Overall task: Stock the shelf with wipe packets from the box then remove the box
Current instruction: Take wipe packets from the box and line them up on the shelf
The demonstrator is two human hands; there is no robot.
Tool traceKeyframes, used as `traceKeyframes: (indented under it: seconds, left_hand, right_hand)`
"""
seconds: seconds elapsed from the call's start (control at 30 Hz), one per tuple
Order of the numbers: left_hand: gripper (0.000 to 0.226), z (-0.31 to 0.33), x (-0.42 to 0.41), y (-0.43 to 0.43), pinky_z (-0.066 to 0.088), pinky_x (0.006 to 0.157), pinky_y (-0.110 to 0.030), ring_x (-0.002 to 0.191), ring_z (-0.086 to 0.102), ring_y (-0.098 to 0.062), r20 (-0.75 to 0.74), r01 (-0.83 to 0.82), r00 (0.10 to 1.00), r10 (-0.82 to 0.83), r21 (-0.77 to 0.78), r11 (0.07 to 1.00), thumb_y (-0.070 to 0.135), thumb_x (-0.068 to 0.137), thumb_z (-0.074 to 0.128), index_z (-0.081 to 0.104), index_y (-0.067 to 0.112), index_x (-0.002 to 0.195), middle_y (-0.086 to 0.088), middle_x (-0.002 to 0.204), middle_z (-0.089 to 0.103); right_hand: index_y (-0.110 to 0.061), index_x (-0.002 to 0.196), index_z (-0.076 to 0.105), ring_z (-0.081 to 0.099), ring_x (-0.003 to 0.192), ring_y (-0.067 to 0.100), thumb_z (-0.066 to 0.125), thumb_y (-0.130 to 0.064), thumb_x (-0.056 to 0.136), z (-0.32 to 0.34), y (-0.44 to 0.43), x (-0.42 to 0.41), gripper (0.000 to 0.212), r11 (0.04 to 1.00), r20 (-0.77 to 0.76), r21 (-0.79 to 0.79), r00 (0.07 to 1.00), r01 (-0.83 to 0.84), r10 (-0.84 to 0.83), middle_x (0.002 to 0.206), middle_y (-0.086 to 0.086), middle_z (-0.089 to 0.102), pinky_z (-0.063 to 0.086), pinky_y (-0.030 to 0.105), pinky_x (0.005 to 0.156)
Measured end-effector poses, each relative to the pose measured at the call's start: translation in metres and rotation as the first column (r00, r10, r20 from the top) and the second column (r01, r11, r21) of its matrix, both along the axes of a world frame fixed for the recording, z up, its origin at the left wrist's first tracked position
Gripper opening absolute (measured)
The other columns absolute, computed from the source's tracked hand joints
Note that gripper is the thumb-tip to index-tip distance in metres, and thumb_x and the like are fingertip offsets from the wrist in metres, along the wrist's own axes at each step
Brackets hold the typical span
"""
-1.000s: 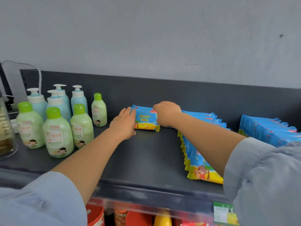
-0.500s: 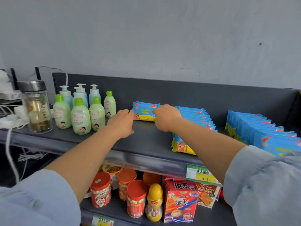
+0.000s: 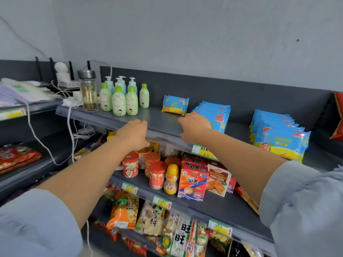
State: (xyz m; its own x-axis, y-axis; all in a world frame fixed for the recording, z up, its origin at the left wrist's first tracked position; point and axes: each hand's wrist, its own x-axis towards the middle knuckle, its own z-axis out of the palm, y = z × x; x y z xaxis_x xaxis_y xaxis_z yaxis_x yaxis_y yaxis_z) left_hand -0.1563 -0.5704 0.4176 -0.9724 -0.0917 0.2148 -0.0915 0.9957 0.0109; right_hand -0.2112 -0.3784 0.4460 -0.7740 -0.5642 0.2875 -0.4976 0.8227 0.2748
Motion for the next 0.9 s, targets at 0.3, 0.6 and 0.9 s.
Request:
traceKeyframes:
  seconds: [0.3, 0.6, 0.9]
  left_hand:
    - [0.053, -0.032, 0.095, 0.03, 0.046, 0.09, -0.041, 0.119, 0.047, -0.031, 0.065, 0.015, 0.998, -0.016, 0.023, 1.0, 0.037, 0.084, 0.069, 0.046, 0.008, 0.122, -0.011, 0.122, 0.049]
    - [0.064, -0.079, 0.167, 0.096, 0.046, 0.093, -0.042, 0.122, 0.045, -0.03, 0.167, 0.133, 0.977, -0.137, 0.032, 0.991, 0.035, 0.084, 0.068, 0.04, 0.009, 0.136, -0.01, 0.131, 0.047]
    - [0.063, -0.127, 0.195, 0.211, 0.046, 0.095, -0.041, 0.126, 0.042, -0.027, 0.263, 0.272, 0.921, -0.287, 0.092, 0.958, 0.034, 0.088, 0.064, 0.036, 0.011, 0.139, -0.008, 0.137, 0.043]
  right_hand:
    - [-0.016, 0.124, 0.052, 0.045, 0.117, 0.03, 0.055, -0.024, 0.091, -0.039, 0.035, 0.094, 0.034, 0.998, 0.085, 0.009, 0.994, 0.066, -0.066, 0.121, 0.011, 0.053, 0.043, 0.037, 0.081]
    - [-0.016, 0.126, 0.053, 0.047, 0.117, 0.03, 0.057, -0.023, 0.089, -0.091, 0.108, 0.189, 0.037, 0.982, 0.203, 0.031, 0.961, 0.184, -0.186, 0.124, 0.01, 0.055, 0.042, 0.036, 0.079]
    - [-0.017, 0.128, 0.05, 0.044, 0.118, 0.029, 0.054, -0.024, 0.092, -0.138, 0.224, 0.251, 0.037, 0.942, 0.288, 0.067, 0.897, 0.33, -0.335, 0.122, 0.009, 0.053, 0.041, 0.036, 0.086]
